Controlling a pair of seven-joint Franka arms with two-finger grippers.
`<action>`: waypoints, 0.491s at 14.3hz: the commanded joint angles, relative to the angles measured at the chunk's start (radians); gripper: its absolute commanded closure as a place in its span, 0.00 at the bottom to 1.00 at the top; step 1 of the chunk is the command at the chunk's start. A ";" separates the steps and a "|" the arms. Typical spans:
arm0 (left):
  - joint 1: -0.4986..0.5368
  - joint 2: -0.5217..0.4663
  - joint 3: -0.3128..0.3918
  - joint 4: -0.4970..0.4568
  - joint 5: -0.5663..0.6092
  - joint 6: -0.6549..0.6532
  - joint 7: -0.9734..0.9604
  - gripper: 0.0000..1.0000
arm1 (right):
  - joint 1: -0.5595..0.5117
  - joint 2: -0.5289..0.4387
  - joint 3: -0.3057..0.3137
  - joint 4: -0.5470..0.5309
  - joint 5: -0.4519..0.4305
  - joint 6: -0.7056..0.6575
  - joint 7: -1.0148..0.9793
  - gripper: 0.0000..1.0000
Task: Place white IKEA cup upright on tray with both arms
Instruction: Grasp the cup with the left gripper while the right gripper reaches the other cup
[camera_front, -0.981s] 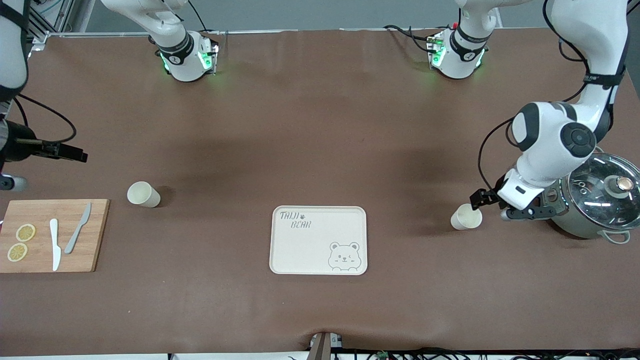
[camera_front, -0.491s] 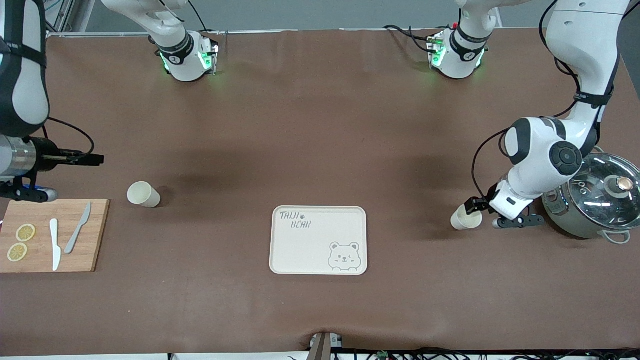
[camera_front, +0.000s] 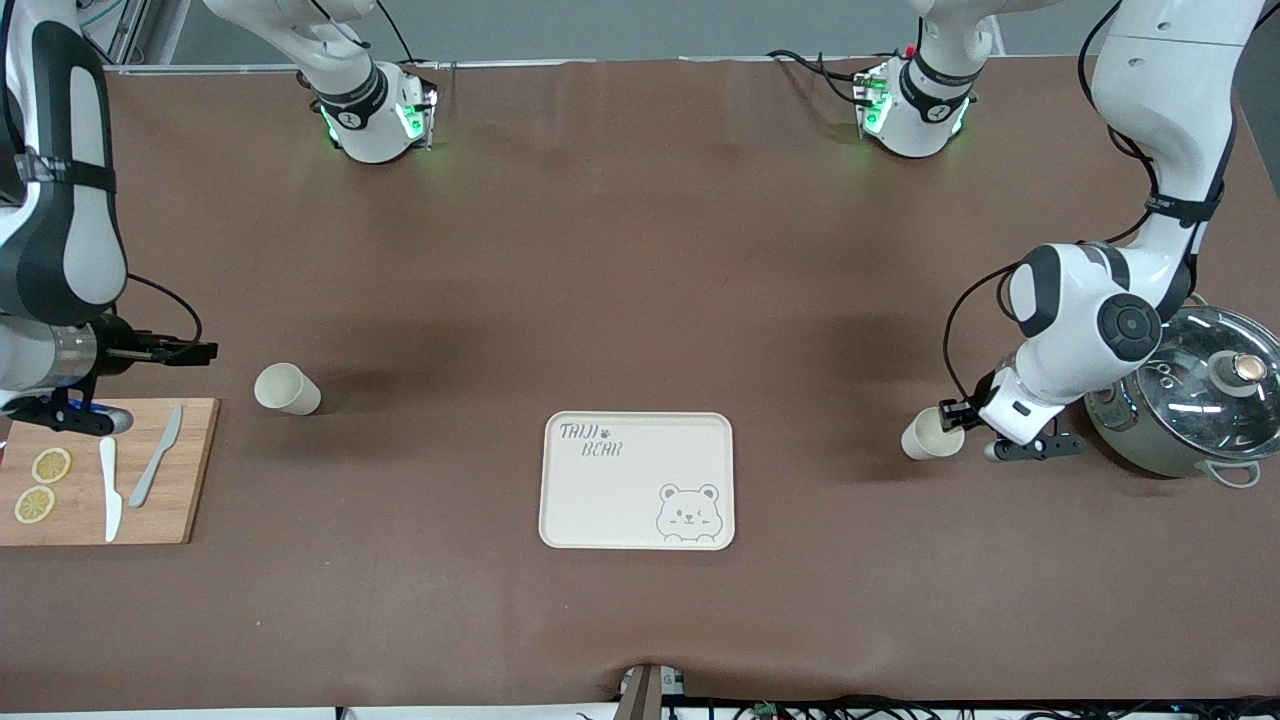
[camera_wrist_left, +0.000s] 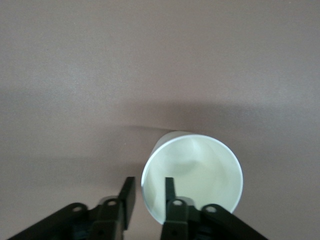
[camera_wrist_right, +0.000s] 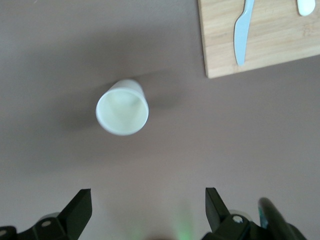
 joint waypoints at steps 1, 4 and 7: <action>0.000 0.019 -0.004 0.027 0.006 0.005 -0.011 1.00 | -0.007 -0.024 0.011 -0.120 -0.001 0.171 0.001 0.00; -0.008 0.022 -0.004 0.079 0.008 0.002 -0.010 1.00 | -0.007 -0.039 0.012 -0.224 -0.001 0.306 0.001 0.00; -0.014 0.019 -0.006 0.097 0.008 -0.004 -0.010 1.00 | -0.006 -0.048 0.014 -0.289 -0.001 0.346 0.001 0.09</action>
